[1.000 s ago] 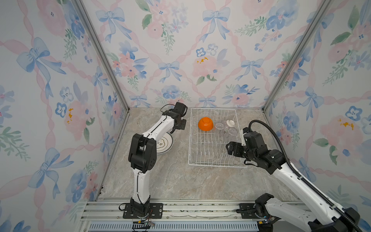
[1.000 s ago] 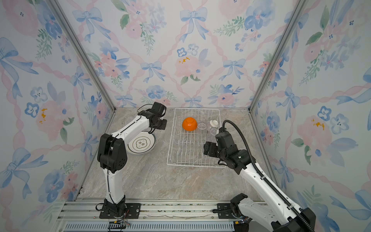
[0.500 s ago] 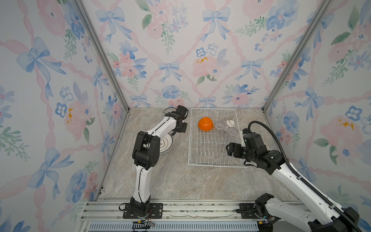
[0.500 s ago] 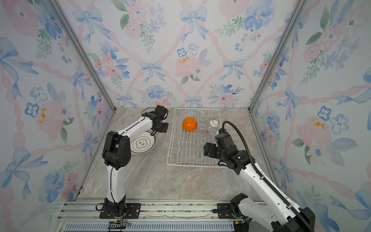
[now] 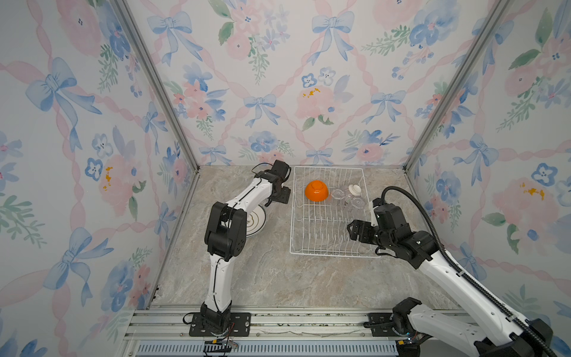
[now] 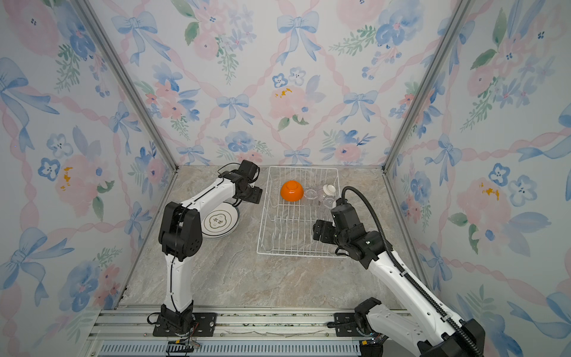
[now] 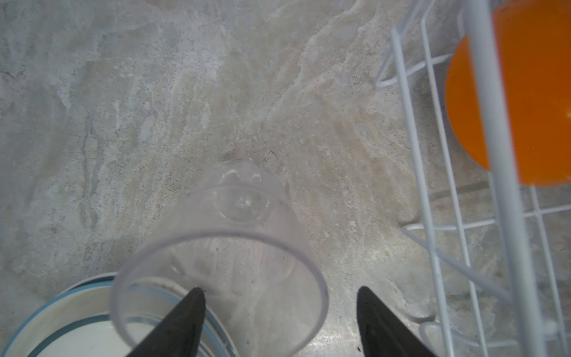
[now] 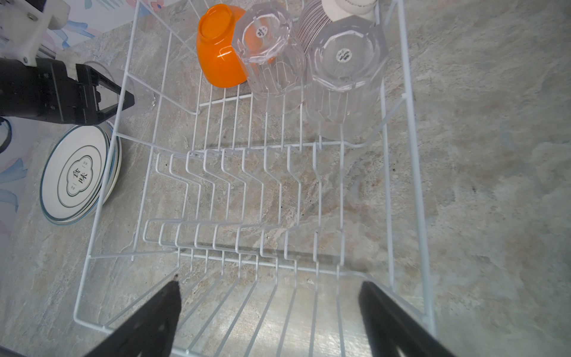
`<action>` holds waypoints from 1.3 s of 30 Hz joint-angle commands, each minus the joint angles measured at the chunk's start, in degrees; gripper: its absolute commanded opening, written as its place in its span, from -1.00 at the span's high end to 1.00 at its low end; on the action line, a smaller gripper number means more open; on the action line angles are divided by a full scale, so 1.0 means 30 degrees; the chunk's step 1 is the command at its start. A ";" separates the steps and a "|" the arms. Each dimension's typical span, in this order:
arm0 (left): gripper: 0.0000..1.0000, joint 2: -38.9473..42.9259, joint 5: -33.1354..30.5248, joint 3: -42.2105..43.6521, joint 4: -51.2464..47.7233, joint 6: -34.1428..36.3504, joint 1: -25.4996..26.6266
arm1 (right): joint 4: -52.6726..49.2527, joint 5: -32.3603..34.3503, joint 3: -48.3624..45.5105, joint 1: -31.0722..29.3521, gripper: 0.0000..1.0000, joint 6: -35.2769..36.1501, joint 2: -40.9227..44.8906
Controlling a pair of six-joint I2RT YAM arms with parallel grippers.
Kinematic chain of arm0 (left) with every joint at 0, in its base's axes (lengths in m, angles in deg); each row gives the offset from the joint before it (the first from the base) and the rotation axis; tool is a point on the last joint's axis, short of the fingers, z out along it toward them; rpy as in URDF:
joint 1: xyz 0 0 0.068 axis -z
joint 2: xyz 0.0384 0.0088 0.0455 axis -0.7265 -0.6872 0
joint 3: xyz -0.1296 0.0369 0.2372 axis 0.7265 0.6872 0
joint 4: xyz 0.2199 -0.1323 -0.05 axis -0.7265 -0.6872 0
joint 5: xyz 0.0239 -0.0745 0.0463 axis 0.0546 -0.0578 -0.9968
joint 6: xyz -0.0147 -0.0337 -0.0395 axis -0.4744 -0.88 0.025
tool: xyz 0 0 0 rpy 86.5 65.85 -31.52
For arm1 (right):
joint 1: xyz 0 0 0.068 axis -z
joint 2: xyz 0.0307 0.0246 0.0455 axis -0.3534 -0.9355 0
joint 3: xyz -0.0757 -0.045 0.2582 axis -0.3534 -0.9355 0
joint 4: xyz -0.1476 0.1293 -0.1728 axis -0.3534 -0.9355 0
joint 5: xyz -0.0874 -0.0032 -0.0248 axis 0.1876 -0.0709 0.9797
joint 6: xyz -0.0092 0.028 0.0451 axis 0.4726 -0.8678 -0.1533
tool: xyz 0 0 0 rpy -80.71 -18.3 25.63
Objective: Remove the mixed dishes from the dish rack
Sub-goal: 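Lower the clear glass onto the table beside the plate stack and open the left gripper, then move the right gripper over the octagonal clear glass in the rack while the left withdraws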
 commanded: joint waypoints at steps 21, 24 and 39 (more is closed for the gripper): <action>-0.96 0.2410 -0.3123 -0.1095 -0.0089 -0.0441 0.1069 | 0.0022 -0.0155 0.0822 0.0655 -0.85 0.0782 -0.1590; -0.96 0.3564 -0.3958 -0.0301 -0.0038 -0.0840 0.1376 | 0.0127 -0.0165 0.1544 0.0771 -0.84 0.1164 -0.2234; -0.96 1.3821 -0.2772 1.0046 0.6163 -0.2164 0.4193 | 0.1017 0.0040 0.5434 0.2041 -0.73 0.1903 -0.7432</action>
